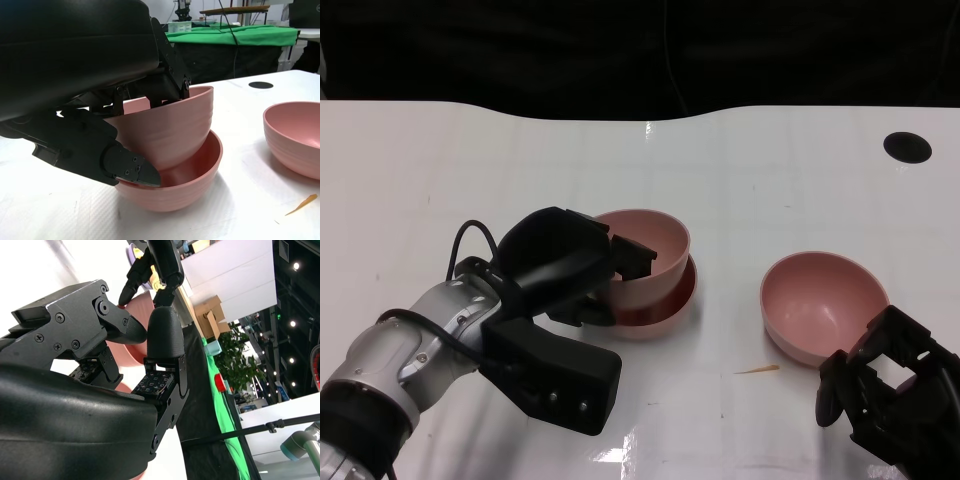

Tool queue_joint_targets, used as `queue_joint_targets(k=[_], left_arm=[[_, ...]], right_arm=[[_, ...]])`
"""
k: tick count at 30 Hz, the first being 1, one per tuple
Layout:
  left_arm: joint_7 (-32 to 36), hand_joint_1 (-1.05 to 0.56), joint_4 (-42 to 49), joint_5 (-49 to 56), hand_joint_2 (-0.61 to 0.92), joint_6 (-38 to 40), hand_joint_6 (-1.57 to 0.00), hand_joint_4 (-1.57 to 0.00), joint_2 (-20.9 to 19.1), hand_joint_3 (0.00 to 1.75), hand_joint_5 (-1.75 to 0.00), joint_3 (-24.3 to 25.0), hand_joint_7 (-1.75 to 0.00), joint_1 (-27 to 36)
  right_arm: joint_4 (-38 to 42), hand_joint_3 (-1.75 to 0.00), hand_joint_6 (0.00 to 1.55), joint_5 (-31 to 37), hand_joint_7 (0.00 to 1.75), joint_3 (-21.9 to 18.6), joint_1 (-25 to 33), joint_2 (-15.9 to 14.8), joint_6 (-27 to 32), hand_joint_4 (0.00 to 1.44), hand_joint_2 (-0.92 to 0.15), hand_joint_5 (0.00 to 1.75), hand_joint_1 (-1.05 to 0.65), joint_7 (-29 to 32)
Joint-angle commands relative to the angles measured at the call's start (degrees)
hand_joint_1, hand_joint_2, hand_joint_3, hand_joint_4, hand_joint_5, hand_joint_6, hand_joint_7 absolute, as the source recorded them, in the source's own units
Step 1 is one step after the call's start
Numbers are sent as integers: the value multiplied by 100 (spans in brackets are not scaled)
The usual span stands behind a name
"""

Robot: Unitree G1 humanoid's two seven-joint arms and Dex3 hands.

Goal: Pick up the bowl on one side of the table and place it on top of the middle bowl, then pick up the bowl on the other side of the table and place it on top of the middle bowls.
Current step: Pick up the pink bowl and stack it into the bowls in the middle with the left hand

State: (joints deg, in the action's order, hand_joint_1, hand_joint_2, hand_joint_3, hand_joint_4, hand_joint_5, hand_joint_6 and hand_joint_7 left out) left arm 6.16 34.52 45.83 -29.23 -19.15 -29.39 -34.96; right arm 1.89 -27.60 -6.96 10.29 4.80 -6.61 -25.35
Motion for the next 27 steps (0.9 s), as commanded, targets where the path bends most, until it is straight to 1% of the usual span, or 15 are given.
queue_joint_targets(k=[1,2,5,6,7,9,12,14,16,23,24,25,26,27], left_arm=[[72,-16,67,106,92,-2,-93,-78,-33,8,-145,-75,-72,-144],[79,-16,82,120,92,-5,-96,-78,-31,7,-146,-89,-65,-155],[69,-16,149,147,92,-9,-98,-78,-13,6,-147,-107,-59,-187],[41,-17,199,152,92,-1,-98,-75,4,7,-151,-122,-59,-212],[20,-17,251,152,92,2,-96,-72,21,7,-156,-137,-64,-237],[51,-16,357,142,92,-33,-93,-71,44,9,-158,-161,-73,-280],[97,-17,463,168,92,-32,-90,-70,61,8,-161,-209,-77,-328],[87,-20,500,187,92,-21,-89,-68,66,5,-165,-237,-74,-353],[49,-19,500,212,92,14,-91,-67,66,4,-167,-272,-66,-378],[15,-19,547,190,92,13,-93,-66,88,5,-169,-333,-65,-423],[30,-19,574,181,92,-14,-90,-65,102,3,-172,-341,-78,-433],[22,-18,592,170,92,-29,-78,-65,112,3,-173,-346,-109,-441],[-34,-18,584,171,92,-4,-73,-65,115,4,-174,-358,-122,-449],[-42,-18,589,176,92,-3,-69,-64,116,5,-174,-369,-127,-454]], right_arm=[[33,-98,78,-29,143,-40,-20,-33,-28,85,-60,174,-8,-9],[37,-97,78,-43,142,-42,-22,-29,-26,85,-60,174,-8,-18],[48,-96,78,-46,142,-40,-29,-26,-27,85,-60,174,-8,-18],[58,-96,78,-31,142,-36,-38,-21,-28,85,-61,174,-8,-1],[71,-96,78,-18,142,-33,-48,-18,-29,85,-61,174,-8,12],[99,-96,79,26,142,-22,-65,-8,-78,85,-60,174,-8,23],[99,-97,79,5,142,-8,-77,-3,-30,85,-60,174,-7,20],[117,-97,79,10,141,4,-84,-2,-52,85,-60,173,-7,-7],[123,-98,79,51,142,21,-80,4,-83,86,-60,173,-7,7],[75,-99,79,32,142,35,-48,43,-65,85,-60,173,-7,34],[50,-99,79,51,142,51,-35,48,-57,86,-60,173,-7,55],[27,-99,80,67,142,65,-24,51,-49,86,-60,173,-7,76],[7,-100,80,81,142,77,-16,50,-40,86,-60,173,-8,94],[-3,-100,79,90,142,82,-11,51,-39,86,-60,173,-8,103]])
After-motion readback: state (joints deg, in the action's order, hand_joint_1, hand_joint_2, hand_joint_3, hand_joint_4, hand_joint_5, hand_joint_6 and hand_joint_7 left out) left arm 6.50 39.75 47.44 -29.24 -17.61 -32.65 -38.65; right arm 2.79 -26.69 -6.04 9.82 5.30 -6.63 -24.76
